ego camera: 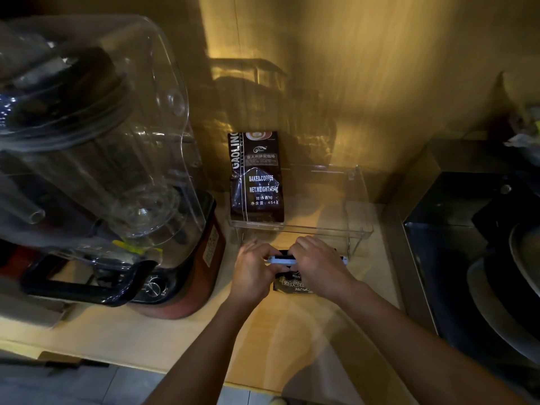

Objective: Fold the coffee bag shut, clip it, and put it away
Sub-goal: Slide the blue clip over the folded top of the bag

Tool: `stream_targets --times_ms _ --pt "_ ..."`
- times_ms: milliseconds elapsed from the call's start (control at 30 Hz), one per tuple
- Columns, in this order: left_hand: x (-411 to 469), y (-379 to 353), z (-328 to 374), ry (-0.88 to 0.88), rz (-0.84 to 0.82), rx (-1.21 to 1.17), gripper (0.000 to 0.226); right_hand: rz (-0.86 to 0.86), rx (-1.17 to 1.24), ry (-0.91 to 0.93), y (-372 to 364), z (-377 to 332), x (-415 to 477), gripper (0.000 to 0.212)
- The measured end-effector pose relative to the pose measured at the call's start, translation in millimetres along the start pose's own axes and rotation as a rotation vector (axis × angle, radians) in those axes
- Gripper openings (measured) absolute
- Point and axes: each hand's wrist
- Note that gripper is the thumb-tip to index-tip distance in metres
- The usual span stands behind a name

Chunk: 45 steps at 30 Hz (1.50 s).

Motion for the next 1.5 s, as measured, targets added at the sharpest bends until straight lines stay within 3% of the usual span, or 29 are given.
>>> stream_targets --times_ms 200,300,400,500,700,867,1200,1500 --pt "2 0 -8 0.059 -0.004 -0.012 0.018 -0.027 0.106 -0.149 9 35 -15 0.021" --pt "8 0 -2 -0.089 -0.017 0.242 0.018 -0.008 0.092 -0.16 7 33 -17 0.016" --pt "15 -3 14 -0.278 -0.132 0.496 0.018 0.02 0.091 -0.158 4 26 -15 0.018" --pt "15 -18 31 -0.379 -0.188 0.589 0.017 0.032 0.106 -0.171 1 21 -14 0.019" --pt "9 -31 28 -0.393 -0.096 0.503 0.012 0.051 0.126 -0.193 -1 18 -17 0.021" --pt "13 -30 24 -0.433 -0.122 0.477 0.017 0.075 0.128 -0.192 -2 21 -16 0.02" --pt "29 8 3 -0.124 -0.193 0.147 0.024 0.135 0.211 -0.241 -3 41 -17 0.022" --pt "19 -4 -2 -0.124 -0.041 0.131 0.011 0.101 0.16 -0.268 0 43 -12 0.017"
Point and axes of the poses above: each hand's wrist, its own x-axis towards the middle knuckle, its own y-axis out of the back of the hand, z = x × y
